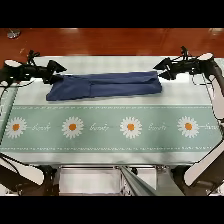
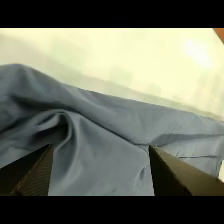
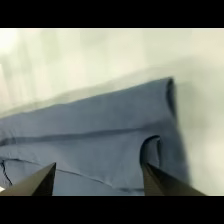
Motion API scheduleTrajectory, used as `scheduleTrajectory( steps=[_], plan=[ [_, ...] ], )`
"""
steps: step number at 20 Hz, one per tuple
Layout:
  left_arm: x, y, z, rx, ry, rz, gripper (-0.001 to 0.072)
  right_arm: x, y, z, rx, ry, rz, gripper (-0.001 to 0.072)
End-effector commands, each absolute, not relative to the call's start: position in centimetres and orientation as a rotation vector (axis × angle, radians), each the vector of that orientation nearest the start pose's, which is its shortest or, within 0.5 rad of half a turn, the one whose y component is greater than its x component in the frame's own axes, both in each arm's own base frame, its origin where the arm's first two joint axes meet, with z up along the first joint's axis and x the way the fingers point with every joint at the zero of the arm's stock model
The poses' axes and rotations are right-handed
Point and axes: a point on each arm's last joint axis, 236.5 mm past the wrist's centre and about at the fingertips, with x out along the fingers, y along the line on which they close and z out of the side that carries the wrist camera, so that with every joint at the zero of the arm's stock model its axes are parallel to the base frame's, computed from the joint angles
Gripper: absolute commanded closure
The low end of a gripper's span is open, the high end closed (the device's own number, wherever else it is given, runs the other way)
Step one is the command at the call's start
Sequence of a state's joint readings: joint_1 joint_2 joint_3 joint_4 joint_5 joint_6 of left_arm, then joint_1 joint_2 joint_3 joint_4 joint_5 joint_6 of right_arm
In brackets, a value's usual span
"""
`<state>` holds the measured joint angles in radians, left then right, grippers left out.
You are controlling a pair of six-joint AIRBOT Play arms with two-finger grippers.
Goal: Fold the shirts.
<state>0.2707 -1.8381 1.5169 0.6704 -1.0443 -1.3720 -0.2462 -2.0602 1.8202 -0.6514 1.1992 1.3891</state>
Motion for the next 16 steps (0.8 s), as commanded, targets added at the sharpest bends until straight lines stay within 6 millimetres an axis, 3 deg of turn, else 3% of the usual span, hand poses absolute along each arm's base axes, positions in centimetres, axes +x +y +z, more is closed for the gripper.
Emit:
scheduleTrajectory(
  steps=[1,3,6,10,13,14,15,16],
  plan=[
    [48.6,2.4,-3.1,-0.814,1.286,-0.185,0.001,56.0,-0.3,-4.5,0.904,1.173,0.315,0.0095],
    [45.5,4.6,-2.7,-0.703,1.353,-0.138,0.001,54.0,-2.3,-6.7,0.911,1.278,0.233,0.0095],
    [43.9,3.5,0.0,-0.613,1.24,-0.151,0.001,51.5,-0.9,-8.9,0.872,1.419,0.247,0.0096],
    [41.9,-2.8,4.4,-0.568,1.035,-0.262,0.0009,50.8,3.7,-9.4,0.813,1.489,0.319,0.0096],
    [39.3,-8.8,4.2,-0.523,1.065,-0.378,0.0009,51.4,7.1,-9.3,0.784,1.48,0.361,0.0103],
    [38.7,-10.6,3.8,-0.503,1.09,-0.416,0.0009,51.3,8.0,-9.1,0.784,1.482,0.379,0.0147],
    [38.4,-12.3,3.4,-0.483,1.106,-0.45,0.0009,51.2,8.7,-9.0,0.783,1.487,0.393,0.0309],
    [38.5,-13.7,3.0,-0.465,1.108,-0.47,0.001,51.0,9.1,-8.7,0.79,1.495,0.41,0.0592]
  ],
)
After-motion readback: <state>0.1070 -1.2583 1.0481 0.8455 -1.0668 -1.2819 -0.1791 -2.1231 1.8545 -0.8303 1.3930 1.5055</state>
